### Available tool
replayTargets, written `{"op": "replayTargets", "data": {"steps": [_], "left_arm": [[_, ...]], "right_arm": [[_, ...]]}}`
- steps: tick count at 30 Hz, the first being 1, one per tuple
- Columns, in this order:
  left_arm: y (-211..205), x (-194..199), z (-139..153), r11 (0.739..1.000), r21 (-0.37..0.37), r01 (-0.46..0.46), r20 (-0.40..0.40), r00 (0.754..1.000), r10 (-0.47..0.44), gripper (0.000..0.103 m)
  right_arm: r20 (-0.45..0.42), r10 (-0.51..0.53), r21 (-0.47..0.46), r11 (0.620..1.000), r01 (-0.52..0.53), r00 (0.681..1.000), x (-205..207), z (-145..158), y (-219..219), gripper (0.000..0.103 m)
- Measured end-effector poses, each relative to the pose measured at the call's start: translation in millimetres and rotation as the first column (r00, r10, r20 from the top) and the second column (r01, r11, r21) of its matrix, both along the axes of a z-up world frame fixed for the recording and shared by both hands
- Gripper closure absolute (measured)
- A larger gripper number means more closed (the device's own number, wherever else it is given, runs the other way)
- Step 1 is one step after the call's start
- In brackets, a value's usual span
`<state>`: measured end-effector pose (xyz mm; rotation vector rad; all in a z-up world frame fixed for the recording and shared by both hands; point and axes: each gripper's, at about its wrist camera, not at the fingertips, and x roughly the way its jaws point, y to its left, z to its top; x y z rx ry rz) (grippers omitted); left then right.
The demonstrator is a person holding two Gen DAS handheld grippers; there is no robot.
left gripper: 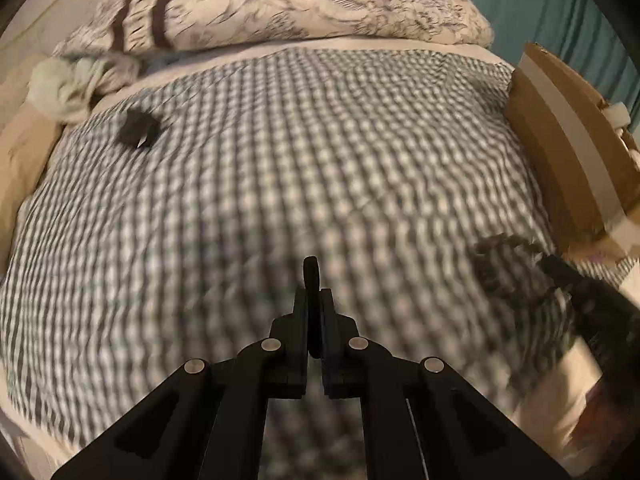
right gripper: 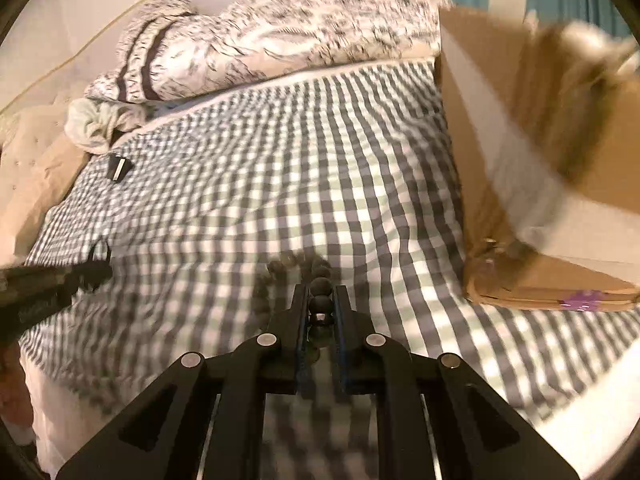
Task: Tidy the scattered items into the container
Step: 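Carry the bracelet and hair tie into the cardboard box and release both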
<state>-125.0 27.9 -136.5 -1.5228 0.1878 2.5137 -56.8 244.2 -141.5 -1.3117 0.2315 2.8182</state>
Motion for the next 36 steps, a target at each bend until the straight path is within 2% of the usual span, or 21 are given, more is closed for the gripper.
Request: {"op": "replayTargets", "data": {"steps": [5,8,13,16,19,25,30,33,36], "left_arm": [[-28.5,22.0,26.8,0.999,0.008,-0.041,-0.027,0.999,0.041,0.098],[-29.1,36.0,43.1,0.999,-0.012,-0.043,-0.060,0.997,0.042,0.098],[-13.0,48.3,61.2,1.000,0.004,-0.011,-0.092,0.996,0.011,0.098],[14.7,52.7,76.4,0.999,0.005,0.049,-0.111,0.993,-0.048,0.098],[52.3,52.7,95.5,0.991,0.035,0.131,-0.130,0.984,-0.125,0.098],[147.6,42.3,137.8,0.961,0.013,0.275,-0.212,0.940,-0.266,0.098],[229.6,28.9,157.5,0.926,0.022,0.377,-0.260,0.897,-0.358,0.098],[269.2,20.3,149.1,0.921,-0.021,0.388,-0.239,0.893,-0.381,0.098],[296.8,11.0,141.8,0.908,-0.016,0.420,-0.230,0.882,-0.412,0.098]], "right_arm": [[-0.070,-0.002,0.031,1.000,0.004,0.998,16.6,38.9,-10.4,0.091],[-0.119,0.004,0.045,0.999,0.001,0.993,30.8,62.6,-17.6,0.091],[-0.167,0.023,0.055,0.998,-0.014,0.986,39.3,101.8,-24.2,0.091],[-0.203,0.024,0.069,0.998,-0.010,0.979,42.6,126.0,-19.3,0.091],[-0.251,-0.021,0.067,0.997,0.039,0.968,49.0,151.7,-0.4,0.091],[-0.310,-0.123,0.114,0.980,0.165,0.943,45.2,190.7,57.3,0.091],[-0.315,-0.174,0.146,0.962,0.229,0.933,33.5,203.1,112.3,0.091],[-0.297,-0.197,0.165,0.953,0.253,0.934,18.3,200.8,146.2,0.091],[-0.271,-0.214,0.147,0.954,0.261,0.938,4.2,191.5,171.8,0.091]]}}
